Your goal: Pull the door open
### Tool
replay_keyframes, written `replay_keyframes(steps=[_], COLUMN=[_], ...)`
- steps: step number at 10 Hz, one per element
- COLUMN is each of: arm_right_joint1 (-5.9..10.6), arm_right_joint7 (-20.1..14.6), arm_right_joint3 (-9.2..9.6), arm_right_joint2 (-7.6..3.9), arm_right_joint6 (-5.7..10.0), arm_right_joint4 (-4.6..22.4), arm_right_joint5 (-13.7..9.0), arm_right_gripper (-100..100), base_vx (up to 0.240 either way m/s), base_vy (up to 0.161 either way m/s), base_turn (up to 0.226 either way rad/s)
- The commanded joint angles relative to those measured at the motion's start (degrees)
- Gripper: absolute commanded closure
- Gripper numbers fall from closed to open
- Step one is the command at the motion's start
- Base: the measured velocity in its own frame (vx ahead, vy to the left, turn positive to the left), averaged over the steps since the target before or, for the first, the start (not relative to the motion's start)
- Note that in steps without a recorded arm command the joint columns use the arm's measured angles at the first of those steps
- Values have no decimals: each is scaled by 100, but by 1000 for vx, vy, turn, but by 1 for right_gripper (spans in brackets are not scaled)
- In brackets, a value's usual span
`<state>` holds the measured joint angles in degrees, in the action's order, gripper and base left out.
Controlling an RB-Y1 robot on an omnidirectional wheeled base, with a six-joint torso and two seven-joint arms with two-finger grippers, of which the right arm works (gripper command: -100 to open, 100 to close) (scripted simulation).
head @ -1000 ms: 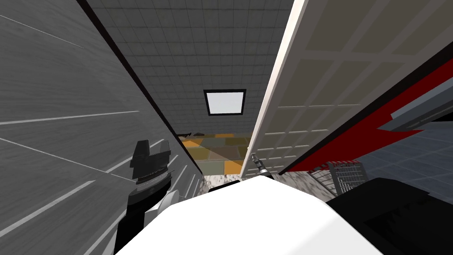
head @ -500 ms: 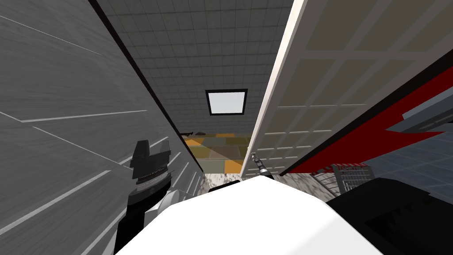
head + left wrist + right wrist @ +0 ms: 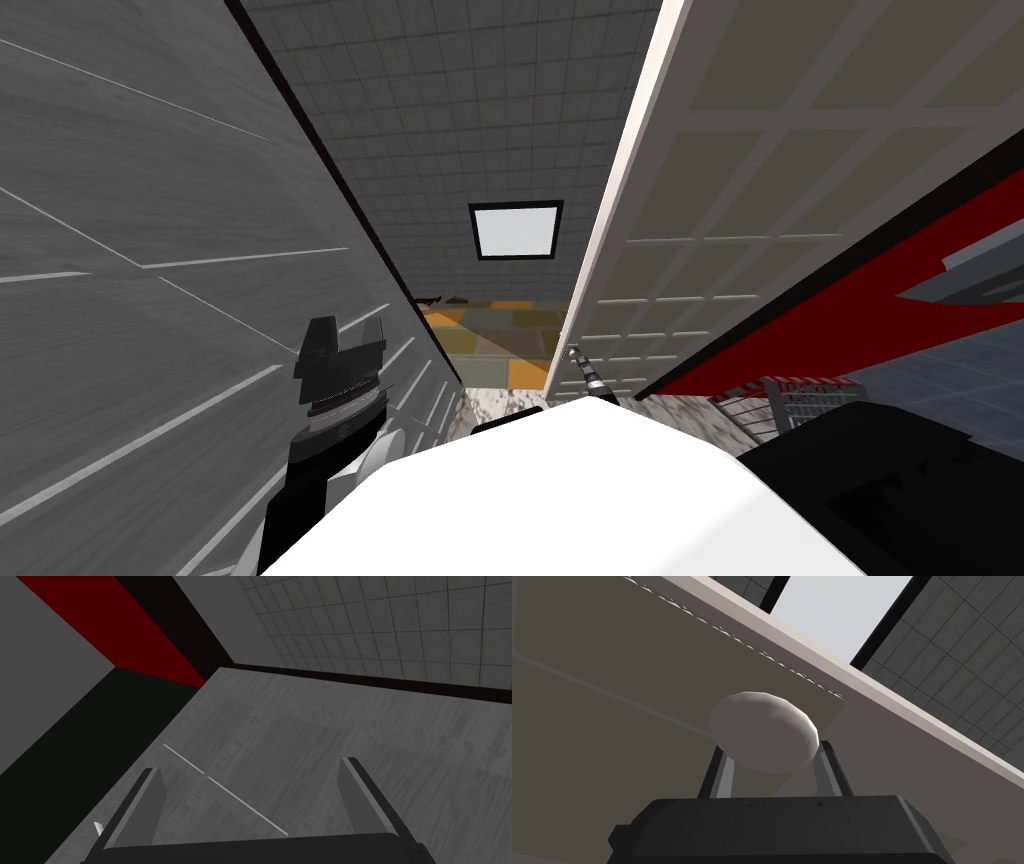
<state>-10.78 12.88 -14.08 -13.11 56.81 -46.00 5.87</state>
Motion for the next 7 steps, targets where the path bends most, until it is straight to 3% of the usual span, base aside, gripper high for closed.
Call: replay_keyframes(steps=[1, 7], arm_right_joint1=[29, 60], arm_right_joint7=[-226, -1138], arm_right_joint3=[54, 289], arm_right_joint2=[7, -60], arm_right_joint6=[24, -43], arm_right_joint4=[7, 3], arm_right_joint5=[-68, -583], arm_right_gripper=[100, 100], base_vx=[-46, -44], base_vy=[-20, -19], base_turn=[45, 69])
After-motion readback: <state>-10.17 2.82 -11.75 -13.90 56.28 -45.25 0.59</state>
